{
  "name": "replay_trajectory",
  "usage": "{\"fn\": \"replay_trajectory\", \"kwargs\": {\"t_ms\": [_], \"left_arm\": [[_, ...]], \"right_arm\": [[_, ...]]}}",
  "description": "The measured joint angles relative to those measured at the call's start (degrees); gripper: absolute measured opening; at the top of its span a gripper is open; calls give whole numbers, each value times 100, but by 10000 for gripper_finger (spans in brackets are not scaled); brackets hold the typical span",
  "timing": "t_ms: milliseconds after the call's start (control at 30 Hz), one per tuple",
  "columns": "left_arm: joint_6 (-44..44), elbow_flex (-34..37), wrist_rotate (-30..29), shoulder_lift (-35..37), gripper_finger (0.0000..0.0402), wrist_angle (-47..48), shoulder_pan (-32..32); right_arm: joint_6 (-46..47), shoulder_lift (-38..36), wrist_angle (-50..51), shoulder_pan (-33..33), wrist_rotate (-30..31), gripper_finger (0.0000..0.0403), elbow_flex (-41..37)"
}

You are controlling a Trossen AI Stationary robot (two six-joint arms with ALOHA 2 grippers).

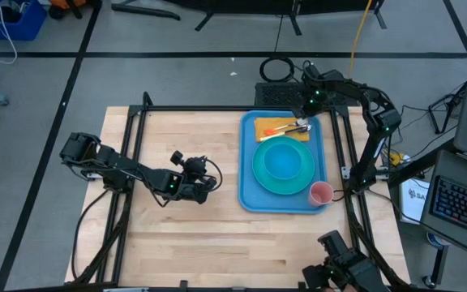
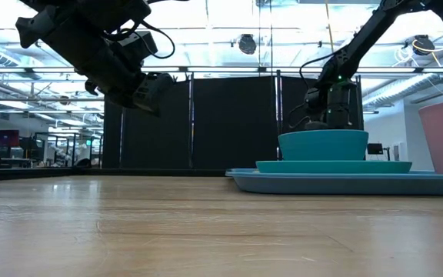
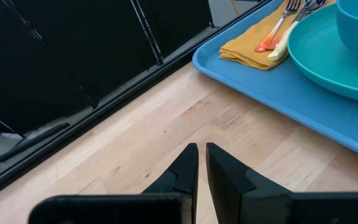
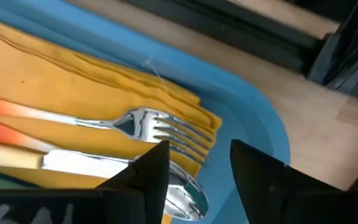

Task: Set up tray
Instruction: Adjust the fork on the yellow table napkin on the blue serving tray

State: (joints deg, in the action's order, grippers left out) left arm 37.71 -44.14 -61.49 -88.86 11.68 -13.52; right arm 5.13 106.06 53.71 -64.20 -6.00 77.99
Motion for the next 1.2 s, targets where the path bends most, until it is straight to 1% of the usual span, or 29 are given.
{"fn": "replay_trajectory", "kwargs": {"t_ms": [233,467,600,667,1200], "left_arm": [[9,0,0,0,37,0,0],[7,0,0,0,37,2,0],[7,0,-2,0,37,2,0],[7,0,-2,0,37,1,7],[7,0,0,0,37,2,37]], "right_arm": [[-7,4,-256,-22,-10,157,-372],[8,4,-748,-73,-42,157,-415],[26,4,-706,-111,-501,152,-417],[22,5,-697,-111,-610,144,-417],[-83,4,-522,-111,-612,35,-417]]}}
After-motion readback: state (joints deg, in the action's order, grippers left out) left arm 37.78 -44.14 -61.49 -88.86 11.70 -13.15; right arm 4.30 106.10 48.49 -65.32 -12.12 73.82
